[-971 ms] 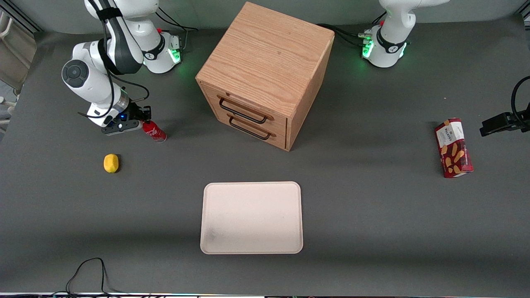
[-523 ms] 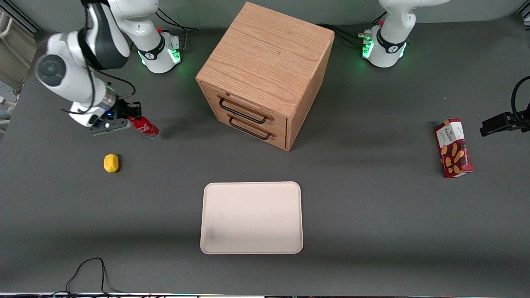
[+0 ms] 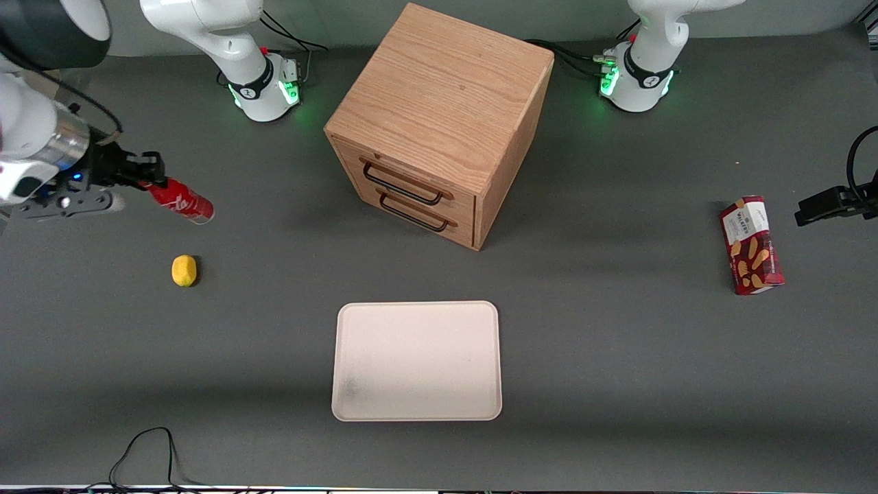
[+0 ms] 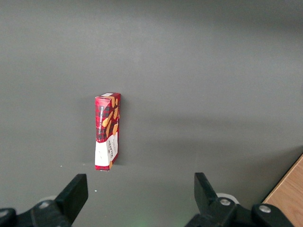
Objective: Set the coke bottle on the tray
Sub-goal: 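Lift the bottle and carry it toward the white tray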
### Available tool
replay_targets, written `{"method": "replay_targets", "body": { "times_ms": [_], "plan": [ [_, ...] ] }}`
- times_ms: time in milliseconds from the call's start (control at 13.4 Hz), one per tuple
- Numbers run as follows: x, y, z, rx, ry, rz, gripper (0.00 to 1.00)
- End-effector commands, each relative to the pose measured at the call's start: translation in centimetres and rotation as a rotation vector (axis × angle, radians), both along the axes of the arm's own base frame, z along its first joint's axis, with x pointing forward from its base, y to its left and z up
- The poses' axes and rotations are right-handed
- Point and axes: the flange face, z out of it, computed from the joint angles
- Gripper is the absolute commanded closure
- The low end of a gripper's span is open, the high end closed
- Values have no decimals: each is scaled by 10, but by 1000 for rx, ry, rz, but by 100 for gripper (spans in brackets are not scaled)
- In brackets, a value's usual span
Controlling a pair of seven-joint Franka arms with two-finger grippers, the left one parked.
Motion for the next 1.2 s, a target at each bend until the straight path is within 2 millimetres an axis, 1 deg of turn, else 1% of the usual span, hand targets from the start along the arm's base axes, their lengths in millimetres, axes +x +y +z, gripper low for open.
{"method": "replay_targets", "body": {
  "times_ms": [0, 75, 149, 224, 299, 448, 523, 598, 747, 896, 1120],
  "plan": [
    [66, 6, 11, -38, 57, -46, 100],
    [77, 7, 10, -40, 46, -64, 100],
    [89, 9, 3, -45, 41, -94, 100],
    [103, 20, -16, -56, 49, -119, 100],
    [116, 40, -32, -59, 35, -147, 100],
    [143, 78, -69, -39, -24, -241, 100],
    [154, 98, -85, -19, -61, -293, 100],
    [165, 115, -107, -9, -91, -341, 100],
    [182, 150, -146, 8, -159, -391, 100],
    [195, 174, -169, 42, -229, -444, 100],
    [208, 200, -200, 84, -299, -521, 100]
  ]
}}
